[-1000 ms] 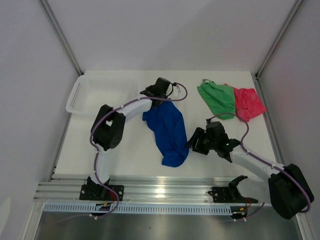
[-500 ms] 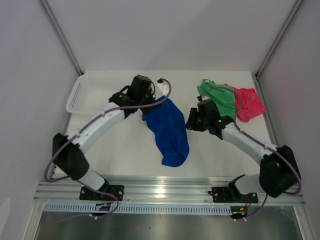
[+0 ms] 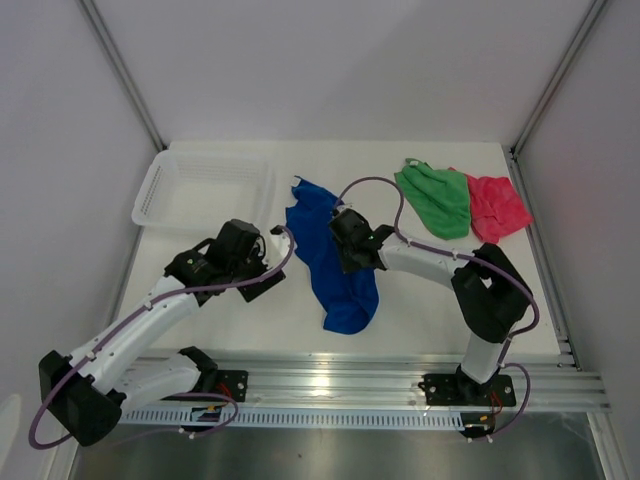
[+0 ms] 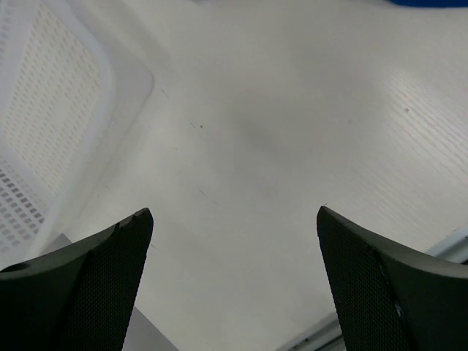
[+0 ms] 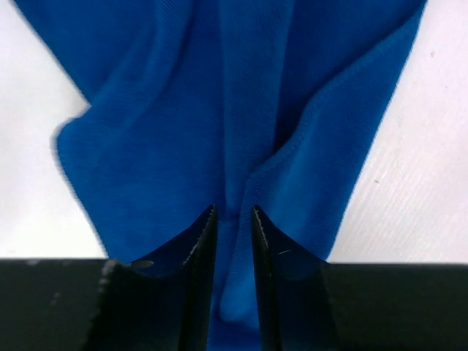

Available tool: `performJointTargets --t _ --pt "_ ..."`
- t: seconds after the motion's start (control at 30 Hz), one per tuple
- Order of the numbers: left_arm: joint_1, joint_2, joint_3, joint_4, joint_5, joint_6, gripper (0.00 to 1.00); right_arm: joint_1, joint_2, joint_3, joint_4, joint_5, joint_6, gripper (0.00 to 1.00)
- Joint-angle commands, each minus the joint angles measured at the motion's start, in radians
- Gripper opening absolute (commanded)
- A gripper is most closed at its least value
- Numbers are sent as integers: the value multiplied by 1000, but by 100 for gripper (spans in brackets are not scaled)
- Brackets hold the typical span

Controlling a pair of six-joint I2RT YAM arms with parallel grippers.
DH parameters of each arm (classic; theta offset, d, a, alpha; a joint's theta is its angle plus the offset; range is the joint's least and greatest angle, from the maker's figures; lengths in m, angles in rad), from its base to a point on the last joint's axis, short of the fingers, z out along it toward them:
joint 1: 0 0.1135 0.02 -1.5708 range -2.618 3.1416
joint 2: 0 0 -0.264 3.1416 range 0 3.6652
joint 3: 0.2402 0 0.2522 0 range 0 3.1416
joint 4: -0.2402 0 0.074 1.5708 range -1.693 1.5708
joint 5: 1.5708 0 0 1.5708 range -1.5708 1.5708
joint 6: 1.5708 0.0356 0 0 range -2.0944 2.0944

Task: Roll the towels
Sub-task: Flatten the towel

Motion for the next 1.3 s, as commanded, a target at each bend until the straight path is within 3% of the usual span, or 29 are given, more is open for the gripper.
performJointTargets --t 0.0,0.27,0.5,0.67,1.03,1.27 --pt "-2 -41 -13 6 -6 -46 95 15 15 35 -47 78 -7 30" --pt "-2 -4 -8 19 14 -53 95 45 59 27 -44 77 12 31" --pt "-2 3 -11 29 31 -49 95 107 -11 86 -112 216 12 31" --pt "-2 8 -13 33 31 -47 95 135 -24 110 -124 212 -13 33" --pt "-2 -6 -30 42 35 -42 95 147 82 93 -95 163 -16 41" --pt "-2 -12 -31 35 55 -39 95 147 134 97 -112 210 -10 39"
